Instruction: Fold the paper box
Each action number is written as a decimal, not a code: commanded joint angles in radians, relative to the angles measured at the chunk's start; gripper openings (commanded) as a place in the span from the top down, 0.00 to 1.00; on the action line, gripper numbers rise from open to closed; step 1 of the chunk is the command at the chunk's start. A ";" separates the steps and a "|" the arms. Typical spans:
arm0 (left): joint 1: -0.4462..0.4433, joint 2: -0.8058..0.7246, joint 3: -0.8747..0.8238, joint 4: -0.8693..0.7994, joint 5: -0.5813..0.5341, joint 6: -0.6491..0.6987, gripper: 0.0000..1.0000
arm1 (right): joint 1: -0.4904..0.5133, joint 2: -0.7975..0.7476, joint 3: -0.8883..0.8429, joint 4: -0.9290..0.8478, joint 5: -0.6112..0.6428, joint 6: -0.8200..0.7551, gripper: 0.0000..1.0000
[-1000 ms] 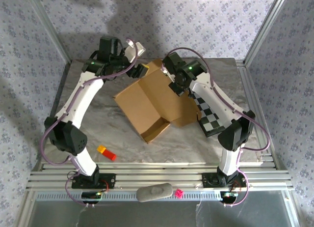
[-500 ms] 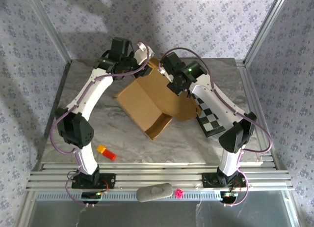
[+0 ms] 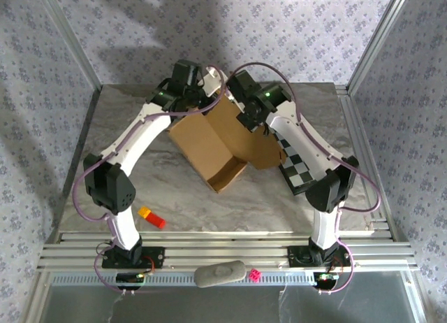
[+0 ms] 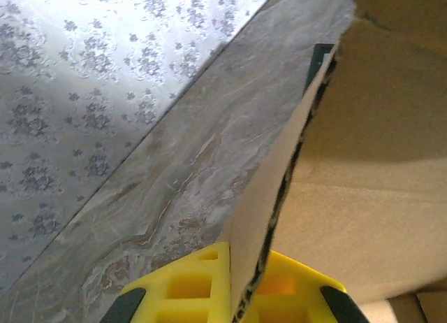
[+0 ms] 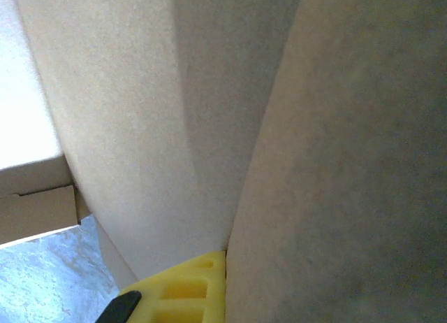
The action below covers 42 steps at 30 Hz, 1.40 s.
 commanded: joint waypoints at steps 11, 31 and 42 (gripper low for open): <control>-0.009 -0.144 -0.344 0.322 -0.168 -0.197 1.00 | -0.004 -0.033 0.211 0.017 -0.282 0.267 0.56; 0.083 -0.265 -0.649 0.656 -0.174 -0.309 1.00 | -0.793 -0.519 -0.861 0.540 -1.031 1.308 0.48; 0.104 -0.282 -0.752 0.760 -0.181 -0.376 1.00 | -0.745 -0.302 -0.863 0.719 -1.116 1.392 0.43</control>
